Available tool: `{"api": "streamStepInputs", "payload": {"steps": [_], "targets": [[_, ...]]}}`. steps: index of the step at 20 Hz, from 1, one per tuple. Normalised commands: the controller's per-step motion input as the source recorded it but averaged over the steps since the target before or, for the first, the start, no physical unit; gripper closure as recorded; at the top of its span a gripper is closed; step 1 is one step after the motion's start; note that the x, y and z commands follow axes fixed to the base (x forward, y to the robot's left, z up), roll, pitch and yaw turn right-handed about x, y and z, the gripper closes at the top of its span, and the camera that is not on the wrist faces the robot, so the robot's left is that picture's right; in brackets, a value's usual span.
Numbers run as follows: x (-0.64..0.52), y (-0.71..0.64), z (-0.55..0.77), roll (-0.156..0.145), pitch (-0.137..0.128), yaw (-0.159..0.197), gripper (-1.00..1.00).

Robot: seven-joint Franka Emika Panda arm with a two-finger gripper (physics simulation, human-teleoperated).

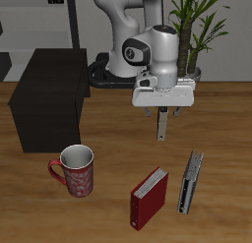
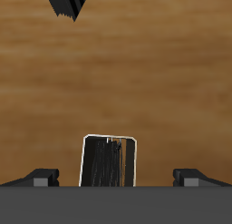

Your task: Place the yellow book upright on top of the shelf and place the red mug on top of the shelf

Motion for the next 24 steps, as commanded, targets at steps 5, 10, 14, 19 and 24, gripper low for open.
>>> {"api": "streamStepInputs", "payload": {"steps": [5, 10, 14, 19, 24], "targets": [[-0.02, 0.08, -0.21, -0.005, 0.014, -0.008, 1.0], [-0.02, 0.01, -0.07, 0.02, 0.007, 0.013, 1.0], [0.04, -0.15, 0.08, -0.005, 0.014, 0.001, 1.0], [0.01, -0.17, 0.19, -0.001, 0.0, -0.005, 1.0], [-0.08, -0.29, 0.5, -0.012, -0.035, -0.007, 1.0]]}}
